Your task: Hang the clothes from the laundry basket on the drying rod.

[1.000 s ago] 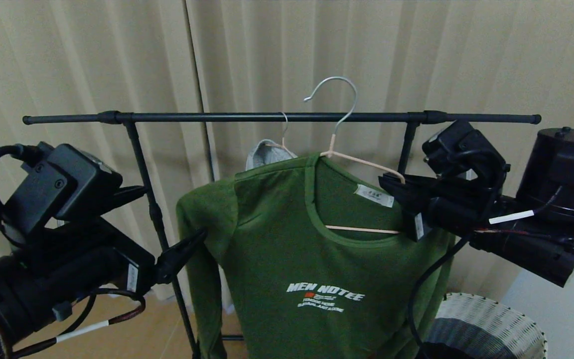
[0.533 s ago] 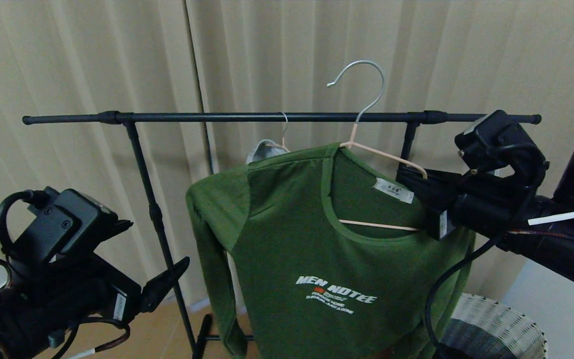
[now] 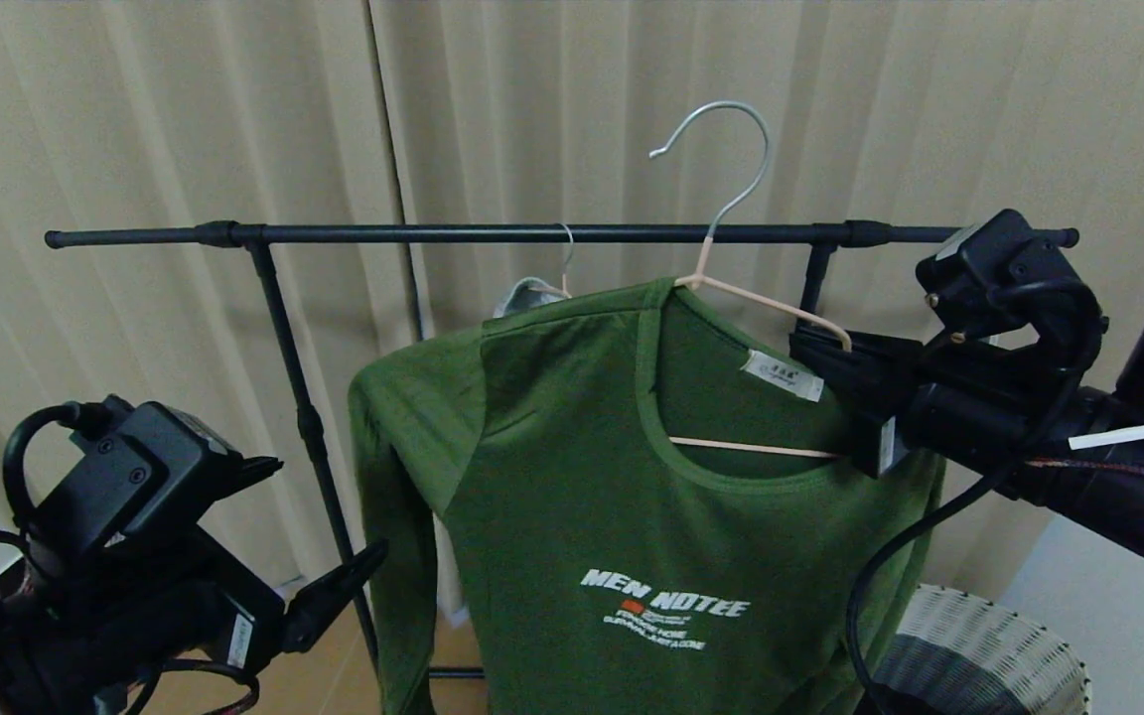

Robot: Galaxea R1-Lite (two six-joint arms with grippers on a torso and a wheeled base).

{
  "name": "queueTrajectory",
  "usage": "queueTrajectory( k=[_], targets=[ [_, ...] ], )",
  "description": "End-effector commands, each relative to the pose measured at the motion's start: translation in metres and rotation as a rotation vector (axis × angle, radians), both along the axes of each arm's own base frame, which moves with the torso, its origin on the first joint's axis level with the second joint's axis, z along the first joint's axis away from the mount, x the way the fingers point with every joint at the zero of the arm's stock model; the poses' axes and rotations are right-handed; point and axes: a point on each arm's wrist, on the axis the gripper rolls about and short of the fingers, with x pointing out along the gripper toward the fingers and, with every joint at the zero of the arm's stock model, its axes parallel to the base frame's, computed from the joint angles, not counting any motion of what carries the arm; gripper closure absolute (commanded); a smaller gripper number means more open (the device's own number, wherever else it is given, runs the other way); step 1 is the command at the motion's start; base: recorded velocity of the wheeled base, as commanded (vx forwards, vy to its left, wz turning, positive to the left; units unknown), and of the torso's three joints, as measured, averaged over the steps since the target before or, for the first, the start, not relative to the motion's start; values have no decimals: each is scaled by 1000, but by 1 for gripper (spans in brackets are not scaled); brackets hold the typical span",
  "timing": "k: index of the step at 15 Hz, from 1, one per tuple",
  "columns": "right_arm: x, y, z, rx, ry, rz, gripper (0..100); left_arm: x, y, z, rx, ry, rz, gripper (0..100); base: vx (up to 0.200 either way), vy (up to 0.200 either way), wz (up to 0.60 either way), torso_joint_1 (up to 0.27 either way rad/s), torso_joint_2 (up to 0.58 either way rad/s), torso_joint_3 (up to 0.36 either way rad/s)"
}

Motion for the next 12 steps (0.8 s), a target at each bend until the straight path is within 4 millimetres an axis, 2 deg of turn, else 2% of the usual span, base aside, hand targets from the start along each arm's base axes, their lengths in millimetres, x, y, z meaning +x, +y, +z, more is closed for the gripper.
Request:
queueTrajectory(
  k=[1, 4, 5, 8, 12],
  targets=[
    [-5, 2, 2, 6, -8, 17, 100, 2, 1, 0, -2, 2, 11, 0, 0, 0, 0, 0, 0, 0],
    [-10, 5, 5, 9, -16, 40, 100, 5, 4, 0, -2, 4, 38, 0, 0, 0, 0, 0, 0, 0],
    [-12, 5, 6, 11, -19, 45, 100, 5, 5, 0, -2, 5, 41, 100, 0, 0, 0, 0, 0, 0],
    [-13, 5, 6, 9, -16, 43, 100, 5, 5, -1, -2, 7, 47, 100, 0, 0, 0, 0, 0, 0],
    [-5, -5, 5, 3, -11, -15, 100, 8, 24, -5, 18, 13, 155, 100, 0, 0, 0, 0, 0, 0]
  ],
)
